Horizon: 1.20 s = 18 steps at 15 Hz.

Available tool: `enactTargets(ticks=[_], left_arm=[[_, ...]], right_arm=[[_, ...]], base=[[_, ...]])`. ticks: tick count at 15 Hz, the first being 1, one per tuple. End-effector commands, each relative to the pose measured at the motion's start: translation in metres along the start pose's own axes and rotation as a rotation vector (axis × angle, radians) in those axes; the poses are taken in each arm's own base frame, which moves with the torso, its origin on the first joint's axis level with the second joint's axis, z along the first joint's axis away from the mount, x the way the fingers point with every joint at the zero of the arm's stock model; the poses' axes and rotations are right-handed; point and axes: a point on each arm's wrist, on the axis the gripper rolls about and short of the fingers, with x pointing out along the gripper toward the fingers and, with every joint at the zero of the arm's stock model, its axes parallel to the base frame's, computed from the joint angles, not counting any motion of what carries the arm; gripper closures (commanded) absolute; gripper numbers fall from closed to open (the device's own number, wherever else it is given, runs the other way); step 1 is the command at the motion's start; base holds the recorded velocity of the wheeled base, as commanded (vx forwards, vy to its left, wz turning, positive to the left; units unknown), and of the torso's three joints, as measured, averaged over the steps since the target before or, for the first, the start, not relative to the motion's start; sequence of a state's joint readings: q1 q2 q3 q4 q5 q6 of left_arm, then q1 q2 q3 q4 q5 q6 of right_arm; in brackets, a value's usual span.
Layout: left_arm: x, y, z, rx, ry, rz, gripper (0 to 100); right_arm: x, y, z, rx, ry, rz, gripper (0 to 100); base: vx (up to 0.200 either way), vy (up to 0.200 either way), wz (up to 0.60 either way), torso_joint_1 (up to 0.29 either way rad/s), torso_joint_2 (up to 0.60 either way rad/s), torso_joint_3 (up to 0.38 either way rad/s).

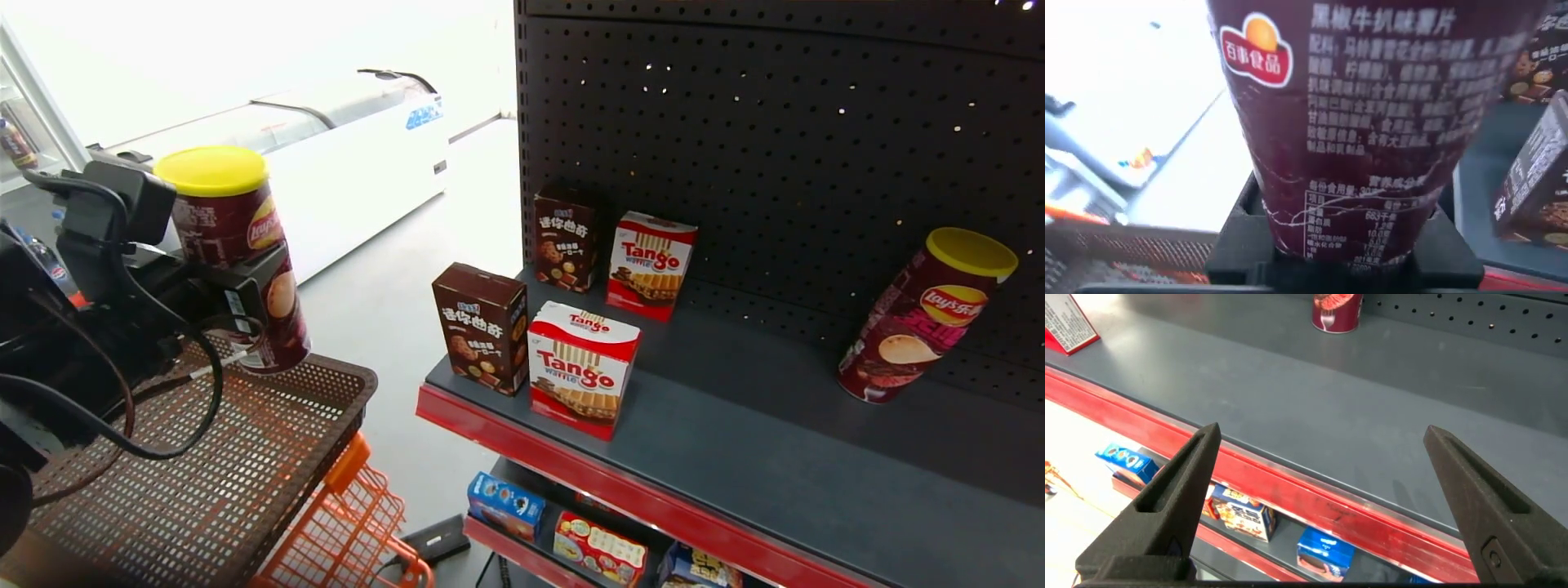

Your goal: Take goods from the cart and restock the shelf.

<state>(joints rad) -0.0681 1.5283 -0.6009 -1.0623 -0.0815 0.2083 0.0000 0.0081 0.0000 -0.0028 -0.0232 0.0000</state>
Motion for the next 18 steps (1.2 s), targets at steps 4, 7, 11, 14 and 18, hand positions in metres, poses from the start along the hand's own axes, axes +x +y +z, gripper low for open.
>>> enactTargets(ticks=[4,7,11,14,18], left_arm=[[-0.041,-0.035,0.015,-0.069,-0.047,-0.134,100],[-0.03,-0.047,0.027,-0.078,-0.105,-0.244,100],[-0.034,-0.07,0.035,-0.144,-0.14,-0.445,100],[-0.025,-0.077,0.037,-0.146,-0.174,-0.484,100],[-0.03,-0.086,0.042,-0.165,-0.194,-0.574,100]], right_arm=[[0.0,0.0,0.0,0.0,-0.001,0.0,0],[0.0,0.0,0.0,0.0,-0.001,0.0,0],[0.0,0.0,0.0,0.0,-0.001,0.0,0],[0.0,0.0,0.0,0.0,-0.001,0.0,0],[0.0,0.0,0.0,0.0,-0.001,0.0,0]], base=[[0.0,0.0,0.0,0.0,0.0,0.0],[0.0,0.0,0.0,0.0,0.0,0.0],[0.0,0.0,0.0,0.0,0.0,0.0],[0.0,0.0,0.0,0.0,0.0,0.0],[0.0,0.0,0.0,0.0,0.0,0.0]])
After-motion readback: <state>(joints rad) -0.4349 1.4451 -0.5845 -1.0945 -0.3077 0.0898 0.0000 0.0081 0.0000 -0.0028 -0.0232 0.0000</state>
